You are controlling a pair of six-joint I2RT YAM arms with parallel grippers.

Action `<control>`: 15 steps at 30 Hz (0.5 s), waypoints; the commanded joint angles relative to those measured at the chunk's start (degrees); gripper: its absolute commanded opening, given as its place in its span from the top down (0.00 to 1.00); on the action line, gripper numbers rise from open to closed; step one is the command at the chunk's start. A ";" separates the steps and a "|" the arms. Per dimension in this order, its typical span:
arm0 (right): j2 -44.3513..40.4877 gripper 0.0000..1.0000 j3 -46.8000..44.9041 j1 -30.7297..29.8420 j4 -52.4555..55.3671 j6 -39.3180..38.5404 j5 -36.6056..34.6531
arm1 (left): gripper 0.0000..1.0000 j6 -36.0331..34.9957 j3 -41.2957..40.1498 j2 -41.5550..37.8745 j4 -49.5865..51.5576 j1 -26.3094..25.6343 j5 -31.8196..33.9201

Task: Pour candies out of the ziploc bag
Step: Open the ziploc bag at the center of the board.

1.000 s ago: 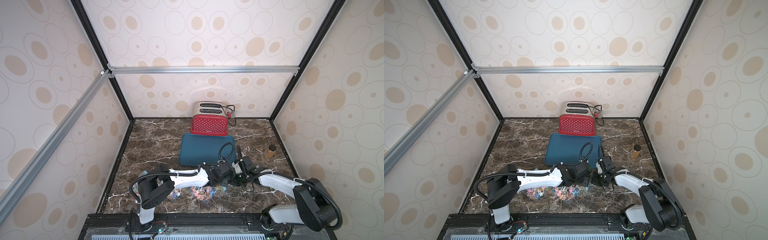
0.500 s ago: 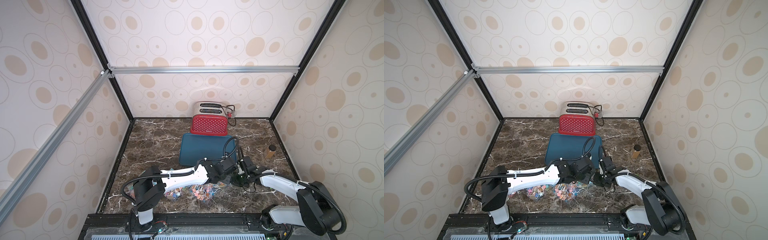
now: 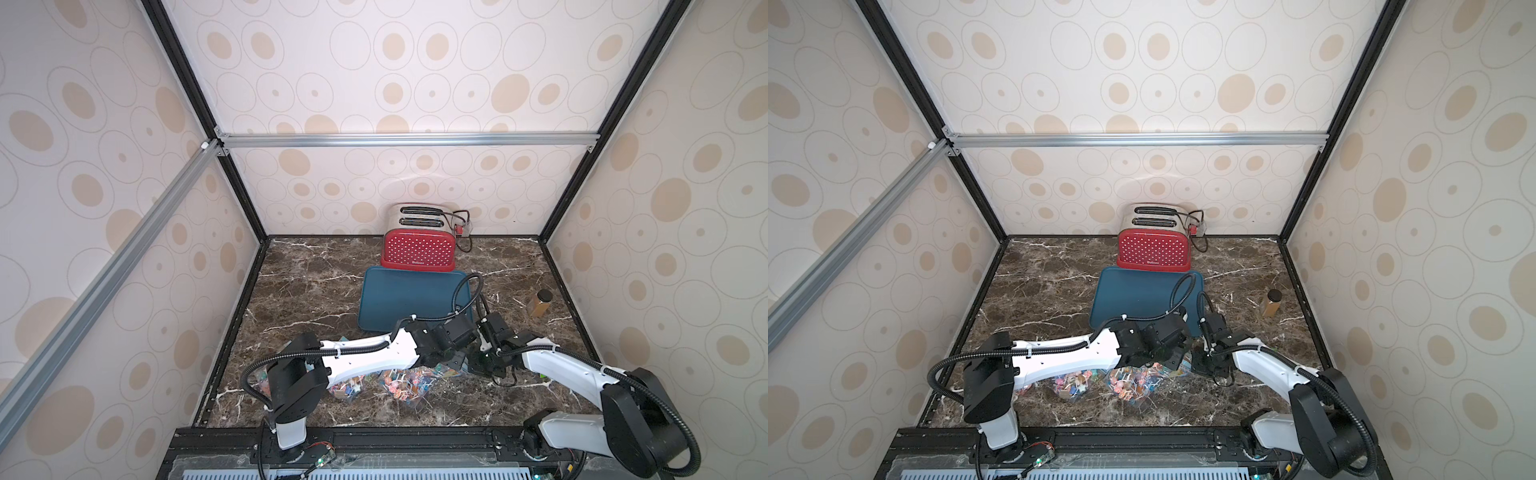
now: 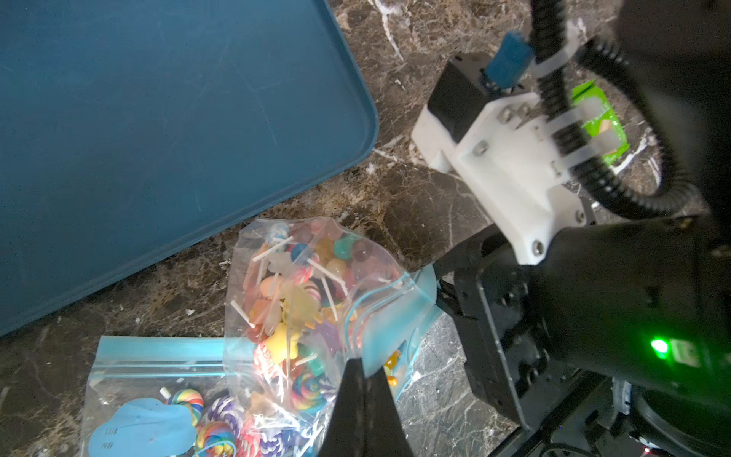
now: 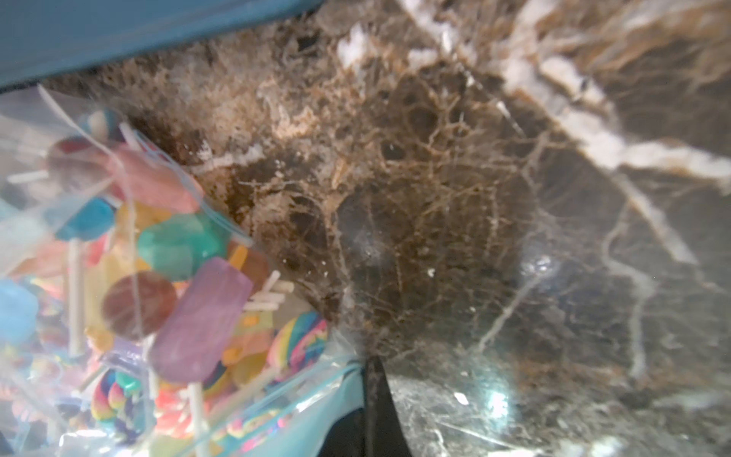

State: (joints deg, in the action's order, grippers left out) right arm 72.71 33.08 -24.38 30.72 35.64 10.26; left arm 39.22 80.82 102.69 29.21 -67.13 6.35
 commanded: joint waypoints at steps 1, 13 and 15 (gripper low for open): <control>-1.53 0.89 0.96 -0.13 5.50 0.15 -2.66 | 1.00 -2.87 4.31 -0.10 0.75 -0.01 -0.51; -17.14 0.48 5.57 0.12 17.58 0.91 -5.56 | 0.52 -4.25 5.57 -0.86 3.11 1.40 1.81; -19.15 0.44 5.32 0.11 17.36 1.18 -3.91 | 0.50 -3.83 4.49 -2.61 3.14 2.81 2.37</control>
State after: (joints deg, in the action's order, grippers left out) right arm 55.37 37.78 -24.36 43.46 36.49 6.22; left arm 35.73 84.05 102.98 30.11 -66.24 5.96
